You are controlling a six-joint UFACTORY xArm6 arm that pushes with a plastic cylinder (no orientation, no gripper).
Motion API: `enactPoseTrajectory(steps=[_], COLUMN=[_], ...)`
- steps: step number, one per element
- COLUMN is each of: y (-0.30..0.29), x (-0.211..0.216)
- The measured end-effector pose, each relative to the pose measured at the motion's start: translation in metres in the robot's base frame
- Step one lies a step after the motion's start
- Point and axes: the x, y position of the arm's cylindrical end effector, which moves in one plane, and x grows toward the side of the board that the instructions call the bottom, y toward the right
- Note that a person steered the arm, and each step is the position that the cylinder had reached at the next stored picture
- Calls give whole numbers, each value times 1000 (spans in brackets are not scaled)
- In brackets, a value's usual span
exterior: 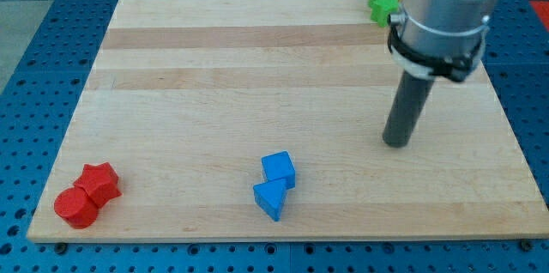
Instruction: Push the triangle towards the top side of the board
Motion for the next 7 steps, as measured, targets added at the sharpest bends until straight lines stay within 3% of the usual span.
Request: enactPoseTrajectory(steps=[2,4,7], y=[-47,-129,-177], x=[98,99,88])
